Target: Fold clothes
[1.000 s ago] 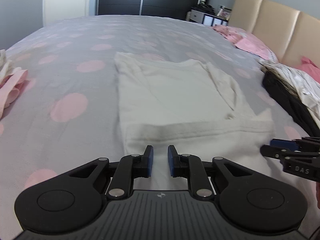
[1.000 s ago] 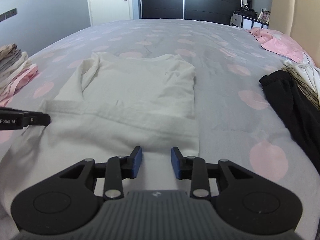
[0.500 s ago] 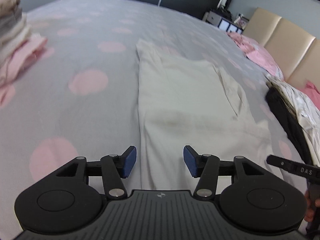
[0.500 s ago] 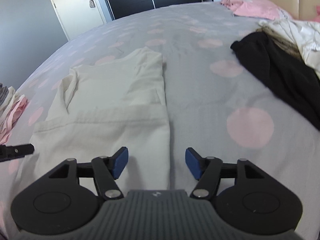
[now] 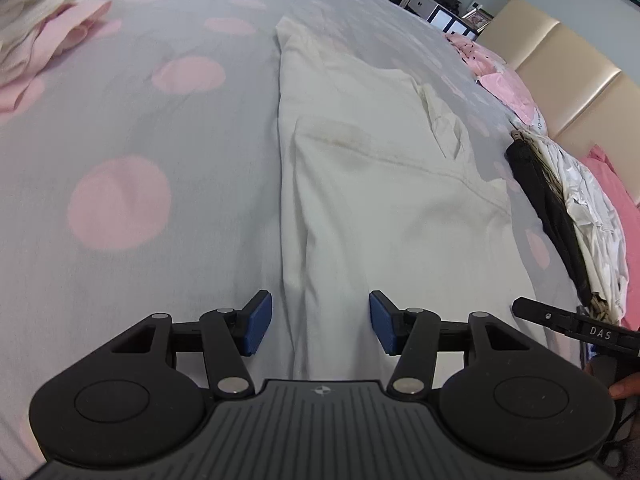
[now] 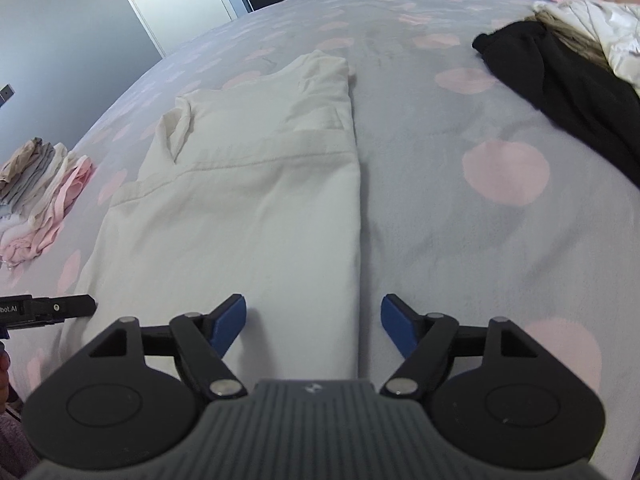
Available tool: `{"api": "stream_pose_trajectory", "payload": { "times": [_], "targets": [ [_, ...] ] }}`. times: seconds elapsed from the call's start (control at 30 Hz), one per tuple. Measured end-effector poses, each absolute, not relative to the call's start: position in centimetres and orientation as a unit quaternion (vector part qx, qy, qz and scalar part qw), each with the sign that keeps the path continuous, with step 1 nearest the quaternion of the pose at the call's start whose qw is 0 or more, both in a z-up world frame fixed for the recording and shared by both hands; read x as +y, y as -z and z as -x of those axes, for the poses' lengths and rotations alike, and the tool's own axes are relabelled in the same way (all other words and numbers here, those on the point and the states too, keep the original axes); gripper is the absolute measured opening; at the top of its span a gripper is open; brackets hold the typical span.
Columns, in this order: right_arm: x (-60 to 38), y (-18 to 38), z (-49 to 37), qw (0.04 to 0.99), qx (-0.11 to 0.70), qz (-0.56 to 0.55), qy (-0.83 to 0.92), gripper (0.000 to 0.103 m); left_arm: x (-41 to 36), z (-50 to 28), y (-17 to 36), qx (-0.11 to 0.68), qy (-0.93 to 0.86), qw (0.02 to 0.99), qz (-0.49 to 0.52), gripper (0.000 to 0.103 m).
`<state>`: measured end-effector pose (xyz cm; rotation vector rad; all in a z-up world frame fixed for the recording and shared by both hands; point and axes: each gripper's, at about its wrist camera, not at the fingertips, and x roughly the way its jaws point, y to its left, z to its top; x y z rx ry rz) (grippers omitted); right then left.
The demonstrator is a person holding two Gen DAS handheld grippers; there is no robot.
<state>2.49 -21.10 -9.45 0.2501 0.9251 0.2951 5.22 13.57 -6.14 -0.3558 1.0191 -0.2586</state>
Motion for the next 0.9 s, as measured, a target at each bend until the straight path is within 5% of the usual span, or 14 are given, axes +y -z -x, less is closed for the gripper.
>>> {"api": "stream_pose_trajectory", "payload": {
  "times": [0.33,0.57,0.9],
  "targets": [
    [-20.7,10.1,-2.1,0.865,0.455,-0.137,-0.159,0.053,13.1,-4.3,7.3,0.506,0.142,0.830,0.189,0.050],
    [-21.4,9.5,-3.0,0.861,0.454,-0.171,-0.155,0.024,12.9,-4.1,6.7,0.494,0.157,0.835,0.184,0.023],
    [-22.3,5.7,-3.5,0.845,0.469,-0.197,-0.166,0.020,13.8,-3.4,3.6,0.497,0.177,0.822,0.214,0.018]
  ]
}}
